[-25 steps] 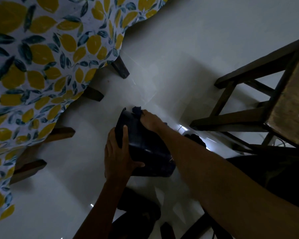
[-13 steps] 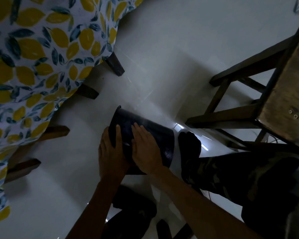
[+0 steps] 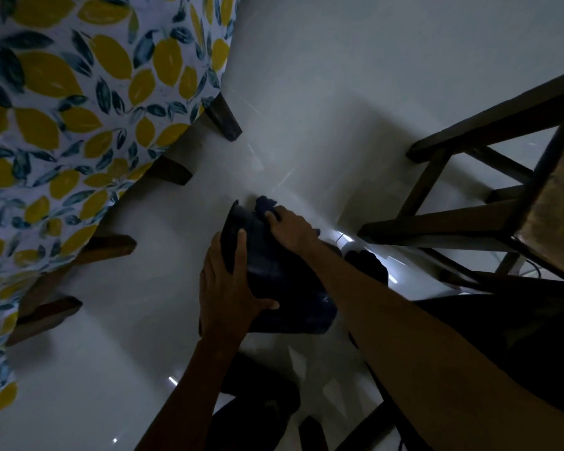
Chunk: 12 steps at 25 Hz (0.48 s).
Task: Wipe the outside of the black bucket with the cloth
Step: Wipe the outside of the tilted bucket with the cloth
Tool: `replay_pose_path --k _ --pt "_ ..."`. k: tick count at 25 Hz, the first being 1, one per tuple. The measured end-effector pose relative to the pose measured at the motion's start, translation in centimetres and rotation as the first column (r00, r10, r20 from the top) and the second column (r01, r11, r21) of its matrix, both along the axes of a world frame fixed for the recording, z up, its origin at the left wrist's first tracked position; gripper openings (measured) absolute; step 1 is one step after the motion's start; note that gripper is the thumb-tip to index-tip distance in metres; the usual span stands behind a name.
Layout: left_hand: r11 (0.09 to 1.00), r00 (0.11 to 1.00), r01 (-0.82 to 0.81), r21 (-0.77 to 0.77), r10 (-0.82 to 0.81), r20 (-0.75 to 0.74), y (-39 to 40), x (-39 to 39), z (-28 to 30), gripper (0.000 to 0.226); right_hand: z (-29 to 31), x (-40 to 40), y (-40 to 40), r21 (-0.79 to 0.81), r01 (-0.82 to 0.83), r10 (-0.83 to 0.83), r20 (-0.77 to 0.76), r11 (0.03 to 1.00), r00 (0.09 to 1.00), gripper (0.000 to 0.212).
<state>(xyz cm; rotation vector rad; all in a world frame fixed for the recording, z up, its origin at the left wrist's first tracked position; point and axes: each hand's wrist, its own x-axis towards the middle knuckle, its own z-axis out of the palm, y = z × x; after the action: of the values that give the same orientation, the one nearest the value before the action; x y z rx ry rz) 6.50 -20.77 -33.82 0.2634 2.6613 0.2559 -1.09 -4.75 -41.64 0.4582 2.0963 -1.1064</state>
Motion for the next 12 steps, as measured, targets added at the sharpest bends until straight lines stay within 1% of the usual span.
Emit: replay_pose_path --k 2,4,6,7,8,10,11,12 --pt "0.998 0.998 0.016 0.059 -0.013 -0.057 0.8 -0.6 0.6 0.152 1.7 1.7 -0.8 -0.006 0.091 -0.091 -0.177 0.996 0.98 0.039" --pt "0.985 0.989 0.056 0.164 -0.032 -0.148 1.5 -1.7 0.8 0.145 2.8 2.8 -1.5 -0.04 0.177 -0.18 -0.325 0.983 0.929 0.039" --pt "0.971 0.977 0.09 0.22 -0.043 -0.21 1.9 -2.6 0.6 0.138 3.5 3.6 -2.0 -0.096 0.257 -0.274 -0.385 0.962 0.881 0.041" --pt "0.966 0.976 0.09 0.243 -0.037 -0.216 2.0 -2.7 0.8 0.134 3.8 4.1 -2.0 -0.114 0.287 -0.308 -0.419 0.951 0.854 0.041" --pt "0.961 0.974 0.066 0.269 -0.004 -0.225 2.1 -2.6 1.1 0.129 4.1 4.7 -2.1 -0.131 0.317 -0.34 -0.458 0.94 0.821 0.04" --pt "0.93 0.975 -0.083 0.357 0.15 -0.163 1.9 -2.4 1.4 0.124 4.7 5.5 -2.2 -0.16 0.345 -0.376 -0.524 0.925 0.764 0.038" --pt "0.909 0.972 -0.147 0.39 0.205 -0.112 1.4 -2.4 1.2 0.124 4.8 5.6 -2.4 -0.16 0.332 -0.364 -0.546 0.929 0.755 0.038" --pt "0.897 0.969 -0.171 0.407 0.227 -0.095 0.8 -2.4 1.0 0.125 5.0 5.7 -2.6 -0.153 0.305 -0.337 -0.563 0.94 0.755 0.037"
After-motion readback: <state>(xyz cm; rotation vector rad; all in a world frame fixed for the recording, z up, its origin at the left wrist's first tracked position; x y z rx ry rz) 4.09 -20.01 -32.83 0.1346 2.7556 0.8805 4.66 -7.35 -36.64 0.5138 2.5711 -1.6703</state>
